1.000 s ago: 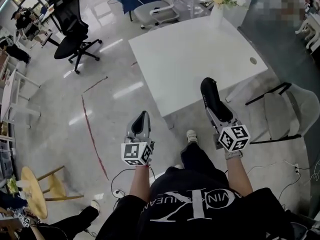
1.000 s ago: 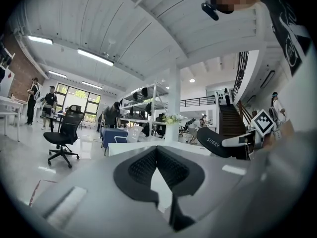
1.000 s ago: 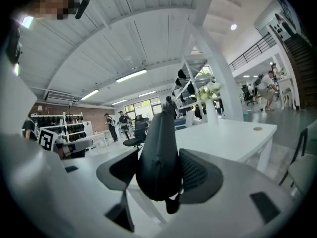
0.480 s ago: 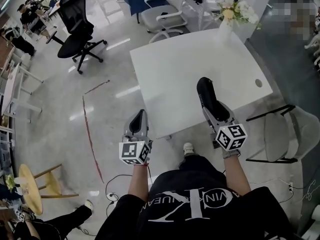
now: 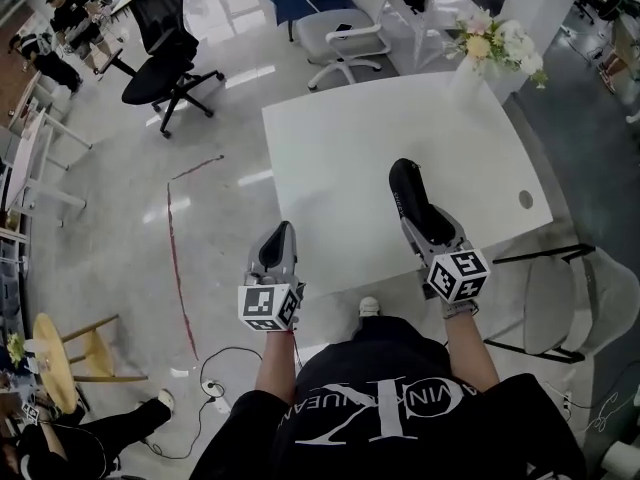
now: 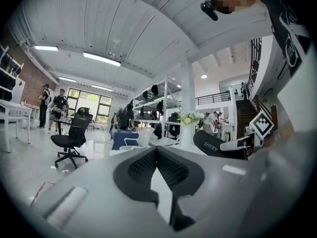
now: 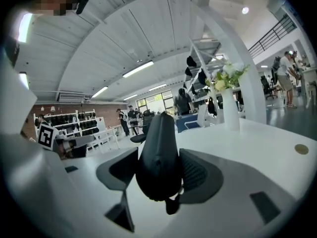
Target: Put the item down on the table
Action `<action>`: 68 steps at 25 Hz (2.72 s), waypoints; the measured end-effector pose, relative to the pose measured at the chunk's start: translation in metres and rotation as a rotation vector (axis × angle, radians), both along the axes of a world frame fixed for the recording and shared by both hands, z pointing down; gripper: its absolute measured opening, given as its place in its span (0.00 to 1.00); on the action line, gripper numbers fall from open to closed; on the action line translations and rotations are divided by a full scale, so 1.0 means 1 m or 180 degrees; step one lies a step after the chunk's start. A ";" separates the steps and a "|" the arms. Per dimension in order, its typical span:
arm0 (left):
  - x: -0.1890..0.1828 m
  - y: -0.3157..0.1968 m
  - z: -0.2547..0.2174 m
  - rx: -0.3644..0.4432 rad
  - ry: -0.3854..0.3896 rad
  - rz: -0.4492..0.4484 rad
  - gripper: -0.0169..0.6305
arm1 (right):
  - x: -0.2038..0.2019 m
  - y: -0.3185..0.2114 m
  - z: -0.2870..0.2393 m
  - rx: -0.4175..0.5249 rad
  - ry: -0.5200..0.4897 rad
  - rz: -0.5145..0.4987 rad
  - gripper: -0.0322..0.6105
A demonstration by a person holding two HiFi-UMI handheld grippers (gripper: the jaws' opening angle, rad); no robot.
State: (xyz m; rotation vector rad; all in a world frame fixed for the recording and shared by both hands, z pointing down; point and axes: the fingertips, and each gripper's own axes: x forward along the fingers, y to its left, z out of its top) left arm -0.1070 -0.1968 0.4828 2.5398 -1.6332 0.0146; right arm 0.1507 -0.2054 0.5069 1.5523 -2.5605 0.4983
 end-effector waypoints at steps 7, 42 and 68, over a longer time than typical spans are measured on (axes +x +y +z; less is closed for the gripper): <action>0.003 -0.022 0.001 -0.0029 -0.0042 -0.0181 0.05 | -0.005 -0.034 0.012 -0.0110 0.0069 -0.0257 0.46; -0.009 -0.099 0.026 -0.0245 -0.0131 -0.0027 0.05 | -0.058 -0.115 0.077 -0.0902 0.0254 -0.0457 0.46; -0.008 -0.101 0.038 -0.0334 -0.0111 0.0091 0.05 | -0.072 -0.117 0.106 -0.1250 0.0284 -0.0584 0.46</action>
